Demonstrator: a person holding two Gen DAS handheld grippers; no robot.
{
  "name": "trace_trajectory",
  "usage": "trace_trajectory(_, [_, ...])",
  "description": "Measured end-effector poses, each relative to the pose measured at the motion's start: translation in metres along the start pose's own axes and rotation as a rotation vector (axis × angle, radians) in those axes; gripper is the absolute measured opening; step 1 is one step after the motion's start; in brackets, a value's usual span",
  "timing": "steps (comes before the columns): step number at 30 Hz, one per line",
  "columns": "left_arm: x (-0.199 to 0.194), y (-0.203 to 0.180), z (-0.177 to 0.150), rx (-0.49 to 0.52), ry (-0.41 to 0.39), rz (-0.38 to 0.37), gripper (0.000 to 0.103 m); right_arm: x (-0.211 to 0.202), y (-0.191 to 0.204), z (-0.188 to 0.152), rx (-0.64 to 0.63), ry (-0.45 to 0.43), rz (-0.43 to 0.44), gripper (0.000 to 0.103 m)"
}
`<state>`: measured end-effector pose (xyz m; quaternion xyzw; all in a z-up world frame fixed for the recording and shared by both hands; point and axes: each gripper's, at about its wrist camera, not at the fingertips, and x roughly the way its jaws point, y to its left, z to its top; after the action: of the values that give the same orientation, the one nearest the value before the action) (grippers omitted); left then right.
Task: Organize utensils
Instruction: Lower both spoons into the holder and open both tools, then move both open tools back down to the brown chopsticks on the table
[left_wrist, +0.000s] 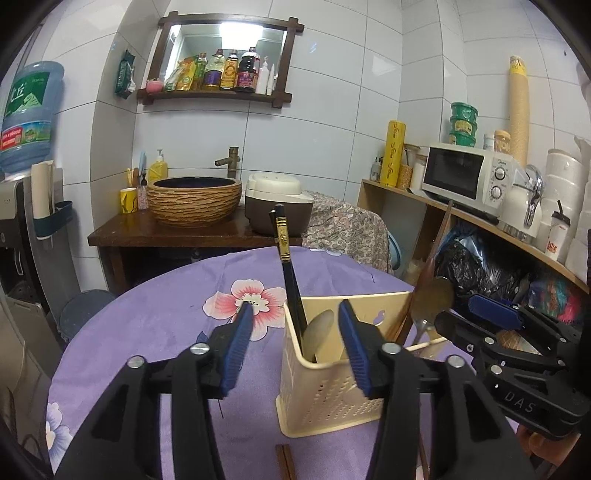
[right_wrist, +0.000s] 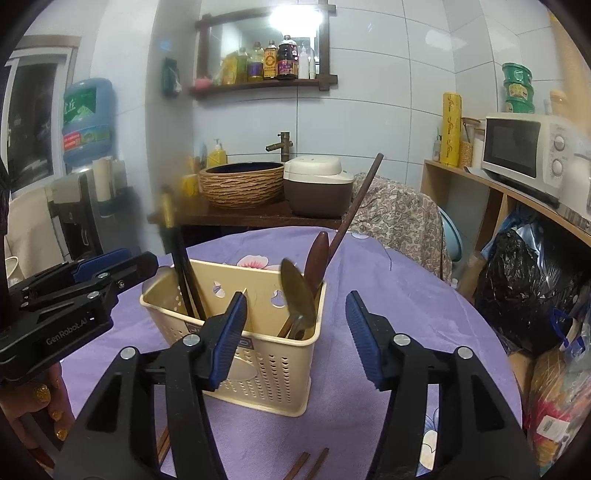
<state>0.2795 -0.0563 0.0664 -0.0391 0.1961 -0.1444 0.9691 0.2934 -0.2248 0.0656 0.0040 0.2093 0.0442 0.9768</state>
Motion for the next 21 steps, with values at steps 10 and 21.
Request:
trace_trajectory(10, [-0.035, 0.022, -0.039, -0.050, 0.118, 0.053, 0.069, -0.034, -0.010, -0.028, 0.057, 0.081, -0.054, 0.084])
trace_trajectory(21, [-0.056, 0.024, -0.131, 0.041, 0.382, 0.104, 0.071, -0.055, -0.013, -0.138, 0.061, 0.355, -0.178, 0.089])
